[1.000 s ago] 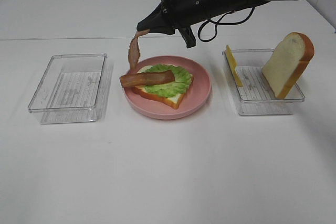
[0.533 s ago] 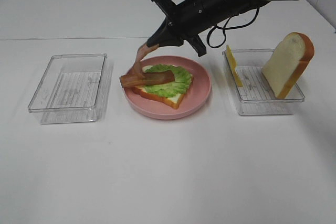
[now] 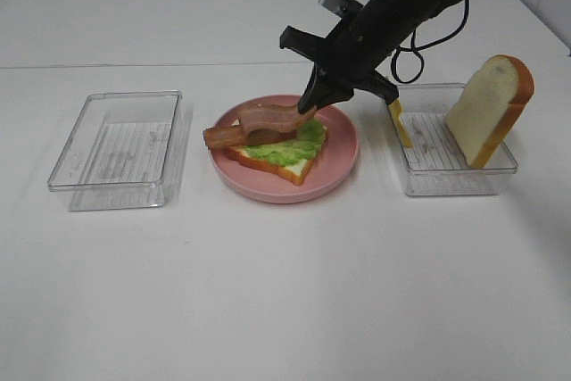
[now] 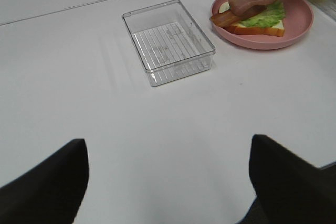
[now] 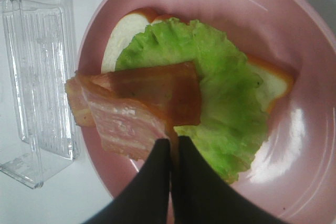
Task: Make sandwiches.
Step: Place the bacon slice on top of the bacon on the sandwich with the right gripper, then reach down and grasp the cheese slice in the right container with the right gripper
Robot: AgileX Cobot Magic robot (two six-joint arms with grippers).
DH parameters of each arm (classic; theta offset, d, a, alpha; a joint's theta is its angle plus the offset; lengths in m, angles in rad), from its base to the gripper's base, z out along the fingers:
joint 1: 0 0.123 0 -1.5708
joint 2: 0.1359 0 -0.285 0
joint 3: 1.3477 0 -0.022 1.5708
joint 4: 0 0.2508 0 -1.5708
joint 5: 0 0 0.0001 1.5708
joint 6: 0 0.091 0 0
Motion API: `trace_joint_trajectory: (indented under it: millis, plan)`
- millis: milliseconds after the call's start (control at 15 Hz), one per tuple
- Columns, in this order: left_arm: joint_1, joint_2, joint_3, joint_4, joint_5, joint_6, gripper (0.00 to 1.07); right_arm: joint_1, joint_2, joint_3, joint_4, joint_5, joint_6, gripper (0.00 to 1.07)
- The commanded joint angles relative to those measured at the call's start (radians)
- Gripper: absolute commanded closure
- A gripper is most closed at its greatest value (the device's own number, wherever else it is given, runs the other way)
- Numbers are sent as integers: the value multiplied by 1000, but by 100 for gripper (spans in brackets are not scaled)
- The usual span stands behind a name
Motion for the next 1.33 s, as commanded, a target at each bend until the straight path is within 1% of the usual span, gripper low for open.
trace_joint_trajectory:
  millis: [67,200,267,333,533,733,867,1067,1200,1267,1333]
  plan:
    - [-2,-20,6,0,-10,-1,27,-1,-12,-2,-12,19,16,81]
    - [-2,-20,6,0,-10,-1,27,-1,-13,-2,-17,20,12,50]
    - [-2,-20,6,0,-10,-1,27,-1,-17,-2,-18,22,12,42]
    - [-2,-20,6,0,-10,-1,27,-1,-28,-2,-26,23,12,38]
    - [-2,-20,6,0,-10,-1,27,-1,-83,-2,-83,24,12,37]
    - [-2,-20,6,0,-10,-1,27,-2,-160,-3,-183,47,34,37]
    - [-2,-20,6,0,-10,-1,27,-3,-203,-14,-308,78,85,37]
    - [-2,-20,6,0,-10,-2,27,-5,-211,-92,-504,213,140,37]
    - [-2,-20,6,0,-10,-2,27,-5,-208,-113,-592,204,168,38]
    - [-2,-20,6,0,-10,-2,27,-5,-204,-116,-615,198,175,39]
    - [-2,-20,6,0,-10,-2,27,-16,-180,-120,-655,164,178,43]
